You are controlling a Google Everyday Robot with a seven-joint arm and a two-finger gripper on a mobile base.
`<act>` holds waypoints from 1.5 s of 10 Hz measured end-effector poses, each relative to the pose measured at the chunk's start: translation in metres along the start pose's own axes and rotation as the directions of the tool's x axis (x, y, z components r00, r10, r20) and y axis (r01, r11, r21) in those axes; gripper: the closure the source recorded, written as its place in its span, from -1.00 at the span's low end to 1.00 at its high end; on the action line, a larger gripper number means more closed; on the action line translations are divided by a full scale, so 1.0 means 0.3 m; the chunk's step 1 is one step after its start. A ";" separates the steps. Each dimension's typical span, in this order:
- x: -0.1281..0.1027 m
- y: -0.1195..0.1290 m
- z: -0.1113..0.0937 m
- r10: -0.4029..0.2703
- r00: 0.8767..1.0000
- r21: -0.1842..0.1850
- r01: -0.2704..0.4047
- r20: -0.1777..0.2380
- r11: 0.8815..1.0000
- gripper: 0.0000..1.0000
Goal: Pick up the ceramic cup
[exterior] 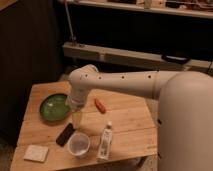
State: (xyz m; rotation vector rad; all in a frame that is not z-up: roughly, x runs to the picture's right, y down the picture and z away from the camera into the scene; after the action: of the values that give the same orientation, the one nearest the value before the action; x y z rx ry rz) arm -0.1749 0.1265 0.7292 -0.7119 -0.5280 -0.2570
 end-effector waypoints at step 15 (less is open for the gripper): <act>0.022 0.126 0.062 0.014 1.000 -0.025 -0.014 0.017 1.000 -0.60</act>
State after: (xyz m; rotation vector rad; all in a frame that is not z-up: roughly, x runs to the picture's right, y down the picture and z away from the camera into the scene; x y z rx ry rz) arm -0.1613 0.1665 0.7239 -0.7424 -0.5367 -0.2451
